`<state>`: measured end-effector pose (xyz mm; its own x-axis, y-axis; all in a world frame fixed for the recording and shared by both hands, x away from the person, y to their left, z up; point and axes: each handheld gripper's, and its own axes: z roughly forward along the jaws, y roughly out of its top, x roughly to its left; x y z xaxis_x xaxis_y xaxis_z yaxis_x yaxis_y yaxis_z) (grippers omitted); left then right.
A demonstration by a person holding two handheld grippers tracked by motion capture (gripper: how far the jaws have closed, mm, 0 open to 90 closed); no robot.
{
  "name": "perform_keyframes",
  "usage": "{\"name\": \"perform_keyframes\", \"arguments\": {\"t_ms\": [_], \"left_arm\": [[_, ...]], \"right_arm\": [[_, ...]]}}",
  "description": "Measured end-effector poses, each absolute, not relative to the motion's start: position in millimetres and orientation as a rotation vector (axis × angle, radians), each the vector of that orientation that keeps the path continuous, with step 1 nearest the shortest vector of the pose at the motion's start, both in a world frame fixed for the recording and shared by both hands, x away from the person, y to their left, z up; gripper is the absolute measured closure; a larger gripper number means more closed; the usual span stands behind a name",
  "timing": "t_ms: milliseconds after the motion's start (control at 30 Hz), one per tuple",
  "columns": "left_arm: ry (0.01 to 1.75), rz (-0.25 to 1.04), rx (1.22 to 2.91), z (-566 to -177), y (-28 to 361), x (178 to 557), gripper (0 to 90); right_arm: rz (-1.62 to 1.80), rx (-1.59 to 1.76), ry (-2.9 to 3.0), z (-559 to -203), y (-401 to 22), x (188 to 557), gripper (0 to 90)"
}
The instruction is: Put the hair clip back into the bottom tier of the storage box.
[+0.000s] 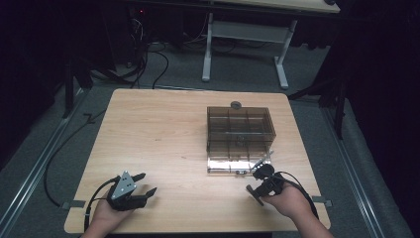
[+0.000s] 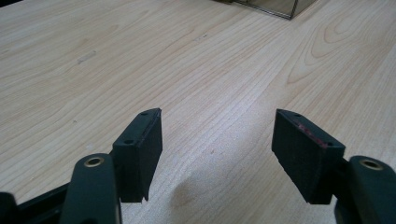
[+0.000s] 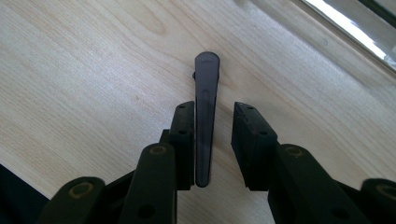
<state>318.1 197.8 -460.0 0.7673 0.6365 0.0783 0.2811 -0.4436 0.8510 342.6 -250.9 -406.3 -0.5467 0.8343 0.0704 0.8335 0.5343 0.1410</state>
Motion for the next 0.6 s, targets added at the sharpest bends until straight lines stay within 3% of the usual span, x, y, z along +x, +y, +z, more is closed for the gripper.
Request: {"name": "perform_keyframes", "arguments": {"t_ms": [600], "left_arm": [[0.684, 0.491, 2.047, -460.0, 197.6, 318.1, 34.0]], "right_arm": [[0.159, 1.477, 2.76, -411.6, -237.1, 348.9, 78.4]]}}
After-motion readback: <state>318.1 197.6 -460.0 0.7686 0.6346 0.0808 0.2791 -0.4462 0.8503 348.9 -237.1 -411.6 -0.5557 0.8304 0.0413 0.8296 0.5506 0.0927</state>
